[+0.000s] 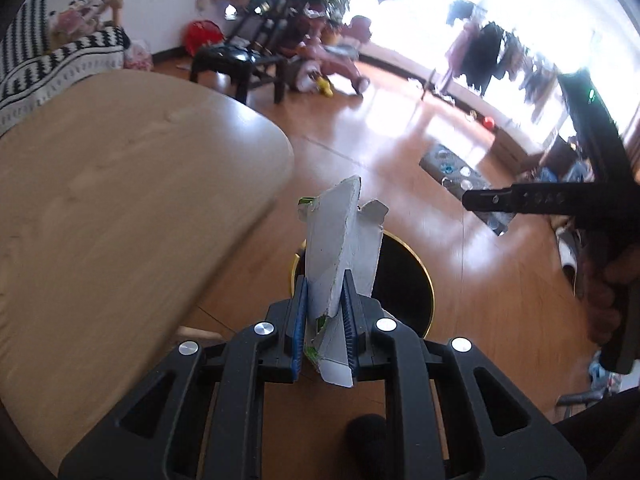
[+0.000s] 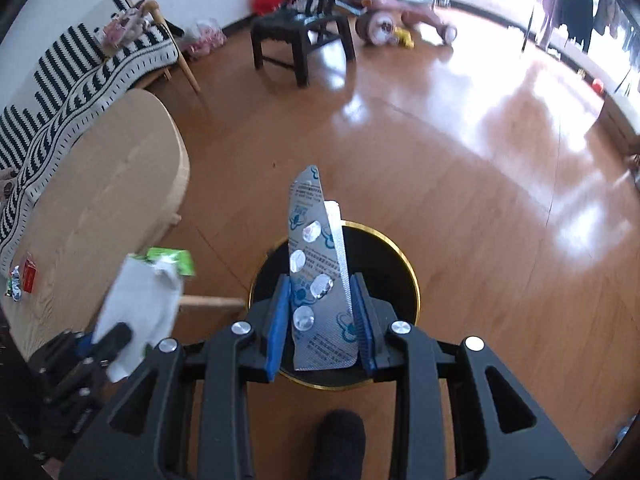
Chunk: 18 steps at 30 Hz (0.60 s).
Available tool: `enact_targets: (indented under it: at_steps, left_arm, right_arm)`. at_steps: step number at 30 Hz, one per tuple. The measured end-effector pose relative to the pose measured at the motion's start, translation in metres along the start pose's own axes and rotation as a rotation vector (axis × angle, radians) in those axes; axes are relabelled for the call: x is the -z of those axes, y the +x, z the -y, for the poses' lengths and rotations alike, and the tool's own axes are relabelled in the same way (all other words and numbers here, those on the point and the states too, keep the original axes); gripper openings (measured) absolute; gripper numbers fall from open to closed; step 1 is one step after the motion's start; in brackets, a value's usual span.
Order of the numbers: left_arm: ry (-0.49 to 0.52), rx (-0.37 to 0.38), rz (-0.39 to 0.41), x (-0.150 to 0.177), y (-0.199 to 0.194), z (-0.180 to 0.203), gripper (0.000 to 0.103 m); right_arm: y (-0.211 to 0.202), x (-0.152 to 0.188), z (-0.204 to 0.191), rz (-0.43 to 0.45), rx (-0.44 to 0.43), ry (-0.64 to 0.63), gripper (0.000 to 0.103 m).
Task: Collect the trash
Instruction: 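Carry the white-green box and blister pack over the bin and open both tools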
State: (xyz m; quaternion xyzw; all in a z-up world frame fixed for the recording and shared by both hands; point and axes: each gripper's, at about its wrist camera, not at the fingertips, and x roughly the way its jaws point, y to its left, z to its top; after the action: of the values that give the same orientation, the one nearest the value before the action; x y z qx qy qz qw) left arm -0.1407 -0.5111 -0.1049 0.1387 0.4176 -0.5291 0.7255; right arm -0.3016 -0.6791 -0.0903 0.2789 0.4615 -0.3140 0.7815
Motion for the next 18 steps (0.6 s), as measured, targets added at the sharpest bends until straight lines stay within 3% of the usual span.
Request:
enact_targets:
  at_steps: [7,14,16,17,18]
  left_arm:
    - [0.010,0.011,-0.052,0.001,0.038,0.009,0.016]
    - [0.004,0.021,-0.046,-0.003,0.050,0.009,0.017]
    - [-0.001,0.020,-0.042,-0.003,0.054,0.008,0.025]
    - [0.000,0.017,-0.044,-0.001,0.055,0.009,0.039]
    - [0.004,0.009,-0.046,0.001,0.056,0.010,0.053]
  right_arm:
    - [0.009,0.005,0.009,-0.040,-0.003,0.010,0.031]
    - [0.011,0.000,0.010,-0.040,-0.016,0.026,0.031]
    - [0.012,0.001,0.010,-0.041,-0.024,0.032,0.033]
    - [0.015,0.001,0.011,-0.053,-0.026,0.035,0.034]
    - [0.018,0.002,0.011,-0.072,-0.026,0.031,0.044]
